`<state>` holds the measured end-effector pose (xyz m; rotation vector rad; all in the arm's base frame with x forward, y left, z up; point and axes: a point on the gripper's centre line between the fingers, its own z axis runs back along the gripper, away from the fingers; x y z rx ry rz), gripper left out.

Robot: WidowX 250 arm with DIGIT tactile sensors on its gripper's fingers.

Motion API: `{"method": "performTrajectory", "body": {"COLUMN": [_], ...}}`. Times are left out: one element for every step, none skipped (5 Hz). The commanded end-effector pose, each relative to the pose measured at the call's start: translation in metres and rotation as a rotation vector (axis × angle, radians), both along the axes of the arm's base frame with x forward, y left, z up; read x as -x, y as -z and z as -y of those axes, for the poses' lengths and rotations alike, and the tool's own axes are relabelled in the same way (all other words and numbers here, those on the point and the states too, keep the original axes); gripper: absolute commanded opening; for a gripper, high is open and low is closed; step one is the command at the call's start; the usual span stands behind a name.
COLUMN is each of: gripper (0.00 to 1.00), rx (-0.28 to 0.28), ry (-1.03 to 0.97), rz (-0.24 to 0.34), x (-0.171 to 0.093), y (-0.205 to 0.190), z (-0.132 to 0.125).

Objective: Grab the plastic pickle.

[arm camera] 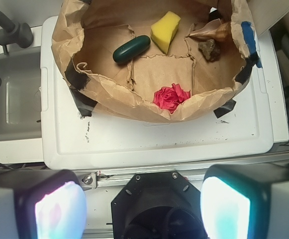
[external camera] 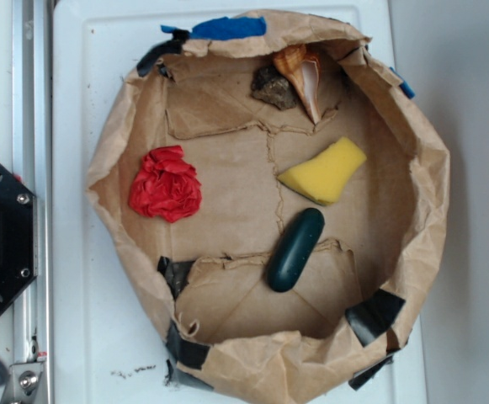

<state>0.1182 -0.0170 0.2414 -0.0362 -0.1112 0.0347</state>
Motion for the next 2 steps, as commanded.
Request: {"method": "performTrajectory", "body": {"gripper": [1.00, 1.00], "rx": [0.000, 0.064], "ry": [0.000, -0.100], "rz": [0.000, 0.002], "x": [0.000, -0.049], "y": [0.000, -0.006], "z": [0.000, 0.009]}}
